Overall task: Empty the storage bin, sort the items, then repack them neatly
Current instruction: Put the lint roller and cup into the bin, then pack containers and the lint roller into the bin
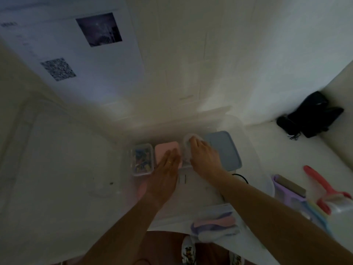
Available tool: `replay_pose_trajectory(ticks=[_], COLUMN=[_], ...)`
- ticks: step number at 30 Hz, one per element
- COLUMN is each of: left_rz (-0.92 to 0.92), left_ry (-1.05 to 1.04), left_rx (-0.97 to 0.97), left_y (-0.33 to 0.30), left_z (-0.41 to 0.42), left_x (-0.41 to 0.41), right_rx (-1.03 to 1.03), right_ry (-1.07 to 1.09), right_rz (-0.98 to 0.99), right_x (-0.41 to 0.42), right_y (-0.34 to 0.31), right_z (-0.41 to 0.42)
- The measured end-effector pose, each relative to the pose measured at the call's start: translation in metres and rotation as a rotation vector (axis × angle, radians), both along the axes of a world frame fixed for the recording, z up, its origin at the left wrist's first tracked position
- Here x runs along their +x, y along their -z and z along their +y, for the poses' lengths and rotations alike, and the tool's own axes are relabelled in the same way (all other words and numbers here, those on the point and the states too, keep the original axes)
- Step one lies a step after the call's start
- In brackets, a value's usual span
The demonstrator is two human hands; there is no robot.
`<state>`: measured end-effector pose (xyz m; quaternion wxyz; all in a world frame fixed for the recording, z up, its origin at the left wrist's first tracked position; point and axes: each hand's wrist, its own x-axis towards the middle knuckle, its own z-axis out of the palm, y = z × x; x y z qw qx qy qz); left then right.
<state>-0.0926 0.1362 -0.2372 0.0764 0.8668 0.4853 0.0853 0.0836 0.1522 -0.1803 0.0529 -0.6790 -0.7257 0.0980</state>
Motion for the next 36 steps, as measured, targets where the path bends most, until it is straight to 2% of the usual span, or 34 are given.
replay_pose_trajectory(ticks=[6,17,20,23,27,29,31,33,34,36], left_rz=[0.041,0.048,-0.002,-0.064,-0.149,-0.256,-0.284,-0.176,-0.128,-0.035], left_ry=[-0.014,-0.088,-0.074,-0.097,-0.157,-0.145,-0.014,0.179,0.247,0.339], left_rx=[-0.041,-0.017,-0.071,-0.032,0.096,0.144,0.288,0.386,0.352,0.134], left_y=[0.004,0.015,0.008,-0.021,-0.062,-0.073,-0.077,-0.064,-0.05,-0.014], left_z=[0.001,-0.002,-0.004,-0.01,-0.055,-0.089,-0.121,-0.149,-0.161,-0.176], left_x=[0.006,0.007,0.006,0.009,0.02,0.028,0.034,0.032,0.029,0.024], right_rx=[0.099,0.199,0.151,0.158,0.431,0.501,0.473,0.406,0.368,0.261], right_ry=[-0.103,-0.072,-0.096,0.023,0.269,0.308,0.32,0.321,0.316,0.326], right_rz=[-0.211,-0.175,-0.057,0.172,0.341,0.436,0.506,0.522,0.517,0.504], right_x=[-0.004,-0.008,-0.005,0.004,0.025,0.031,0.036,0.04,0.041,0.045], right_y=[0.008,0.03,0.027,0.009,-0.027,-0.036,-0.031,-0.012,0.0,0.026], right_z=[-0.008,-0.004,-0.012,-0.036,-0.105,-0.144,-0.178,-0.21,-0.223,-0.244])
